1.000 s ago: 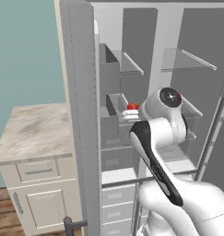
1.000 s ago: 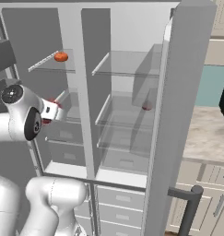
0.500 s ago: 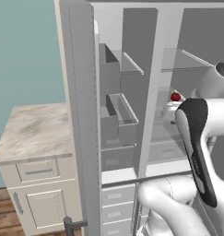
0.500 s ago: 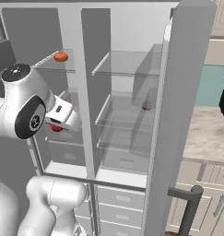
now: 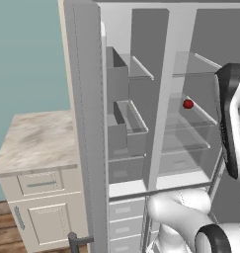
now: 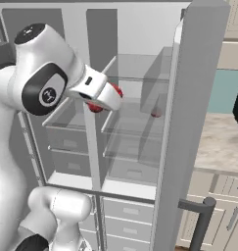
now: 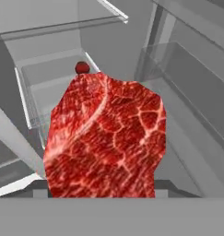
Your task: Pick up the frozen steak from the freezer, place it on any shelf in the fridge, and close the fridge and freezer doors when done.
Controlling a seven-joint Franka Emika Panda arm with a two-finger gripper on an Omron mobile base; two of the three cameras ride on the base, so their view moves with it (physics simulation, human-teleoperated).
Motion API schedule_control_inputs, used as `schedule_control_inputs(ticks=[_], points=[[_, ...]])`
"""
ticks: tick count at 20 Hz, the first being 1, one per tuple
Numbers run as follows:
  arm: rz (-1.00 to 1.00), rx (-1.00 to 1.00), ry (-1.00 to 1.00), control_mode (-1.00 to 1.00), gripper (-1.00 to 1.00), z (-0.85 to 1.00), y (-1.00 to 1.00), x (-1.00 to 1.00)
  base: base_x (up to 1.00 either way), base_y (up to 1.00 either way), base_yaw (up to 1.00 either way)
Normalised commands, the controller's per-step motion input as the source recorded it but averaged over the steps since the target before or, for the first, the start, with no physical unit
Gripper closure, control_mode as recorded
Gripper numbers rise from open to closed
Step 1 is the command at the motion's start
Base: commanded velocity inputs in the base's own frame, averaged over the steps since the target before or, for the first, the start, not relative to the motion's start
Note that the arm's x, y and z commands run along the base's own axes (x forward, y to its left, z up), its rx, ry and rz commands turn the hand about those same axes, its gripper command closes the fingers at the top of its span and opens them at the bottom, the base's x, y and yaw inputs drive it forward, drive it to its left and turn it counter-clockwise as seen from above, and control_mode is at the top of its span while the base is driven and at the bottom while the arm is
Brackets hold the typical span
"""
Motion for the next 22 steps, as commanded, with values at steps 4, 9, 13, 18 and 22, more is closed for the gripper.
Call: schedule_control_inputs(ticks=[4,9,13,18,22], points=[[-0.11,-0.09,0.0,-1.0,1.0,0.47,-0.67,0.99,0.0,0.0,0.0],[0.09,-0.02,-0.05,-1.0,1.0,-0.54,-0.07,1.0,0.0,0.0,0.0],[0.12,0.0,0.0,-1.0,1.0,-0.01,-0.18,1.0,0.0,0.0,0.0],[0.08,0.0,0.0,-1.0,1.0,0.0,-0.35,1.0,0.0,0.0,0.0],[0.05,0.0,0.05,-1.0,1.0,0.0,-0.43,1.0,0.0,0.0,0.0]])
